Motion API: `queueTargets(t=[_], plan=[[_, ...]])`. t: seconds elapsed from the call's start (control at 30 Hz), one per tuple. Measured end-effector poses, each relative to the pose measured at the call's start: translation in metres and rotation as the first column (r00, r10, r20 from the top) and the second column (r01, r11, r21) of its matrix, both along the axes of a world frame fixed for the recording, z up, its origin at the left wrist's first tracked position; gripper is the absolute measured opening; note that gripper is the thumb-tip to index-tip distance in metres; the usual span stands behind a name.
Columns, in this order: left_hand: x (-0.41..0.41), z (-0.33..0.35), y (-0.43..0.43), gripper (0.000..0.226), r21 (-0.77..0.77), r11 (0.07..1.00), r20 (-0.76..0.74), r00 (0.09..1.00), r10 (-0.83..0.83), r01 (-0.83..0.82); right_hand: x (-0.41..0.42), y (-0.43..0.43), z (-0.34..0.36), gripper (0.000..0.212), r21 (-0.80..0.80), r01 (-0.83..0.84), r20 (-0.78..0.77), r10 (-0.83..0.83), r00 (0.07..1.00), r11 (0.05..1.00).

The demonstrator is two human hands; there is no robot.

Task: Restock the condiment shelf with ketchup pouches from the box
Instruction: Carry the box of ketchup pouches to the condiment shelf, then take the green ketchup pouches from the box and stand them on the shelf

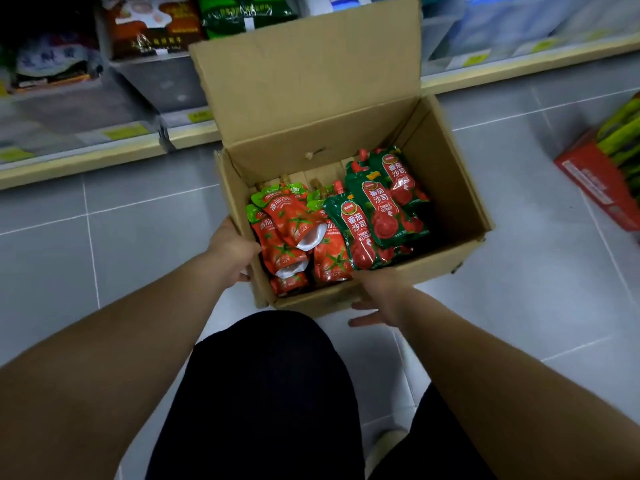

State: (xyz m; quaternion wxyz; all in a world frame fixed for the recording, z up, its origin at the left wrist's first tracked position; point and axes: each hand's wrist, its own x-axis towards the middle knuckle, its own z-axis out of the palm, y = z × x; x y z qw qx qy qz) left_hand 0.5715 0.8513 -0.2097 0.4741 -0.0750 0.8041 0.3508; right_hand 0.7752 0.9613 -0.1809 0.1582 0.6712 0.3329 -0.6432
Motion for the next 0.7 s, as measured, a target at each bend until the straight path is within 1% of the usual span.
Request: queueTargets(t=[0.03,0.07,0.1,0.13,0.2,0.27,0.37,0.43,0.5,0.57,0.63,0.7], plan=[[-0.003,0.005,0.003,0.048,-0.044,0.999,-0.09,0.996,-0.006,0.003,0.0,0.008,0.01,0.041,-0.064,-0.092,0.031,0.094,0.995,0.994],[-0.007,0.01,0.006,0.042,-0.081,0.997,-0.181,0.983,-0.021,0.006,0.001,0.015,0.019,0.043,-0.119,-0.161,0.059,0.169,0.984,0.98],[-0.011,0.015,0.009,0.04,-0.108,0.994,-0.26,0.964,-0.048,0.02,0.001,0.022,0.028,0.045,-0.147,-0.224,0.074,0.236,0.969,0.964],[-0.015,0.022,0.013,0.04,-0.128,0.991,-0.321,0.943,-0.083,0.044,0.001,0.03,0.038,0.045,-0.138,-0.277,0.081,0.289,0.954,0.951],[-0.022,0.038,0.024,0.043,-0.119,0.989,-0.396,0.909,-0.132,0.091,0.001,0.043,0.052,0.041,-0.027,-0.325,0.093,0.326,0.941,0.945],[-0.021,0.054,0.041,0.047,-0.069,0.983,-0.409,0.894,-0.185,0.172,0.002,0.055,0.063,0.032,0.147,-0.311,0.096,0.3,0.949,0.939],[-0.004,0.07,0.067,0.042,-0.044,0.951,-0.374,0.878,-0.299,0.305,0.003,0.073,0.074,0.013,0.353,-0.316,0.124,0.291,0.949,0.881],[0.016,0.076,0.088,0.04,-0.027,0.934,-0.338,0.876,-0.343,0.356,0.007,0.088,0.077,0.013,0.475,-0.356,0.164,0.317,0.934,0.805],[0.033,0.072,0.107,0.04,-0.006,0.919,-0.298,0.876,-0.379,0.395,0.009,0.105,0.072,0.018,0.533,-0.445,0.228,0.385,0.894,0.72],[0.051,0.059,0.126,0.04,0.047,0.92,-0.22,0.903,-0.369,0.388,0.01,0.124,0.061,0.005,0.541,-0.534,0.305,0.441,0.844,0.649],[0.068,0.041,0.145,0.032,0.104,0.938,-0.096,0.942,-0.321,0.33,0.009,0.145,0.043,0.022,0.555,-0.61,0.355,0.502,0.788,0.566],[0.086,0.022,0.158,0.012,0.12,0.96,0.019,0.966,-0.257,0.253,0.004,0.162,0.027,0.03,0.568,-0.644,0.367,0.542,0.756,0.513]])
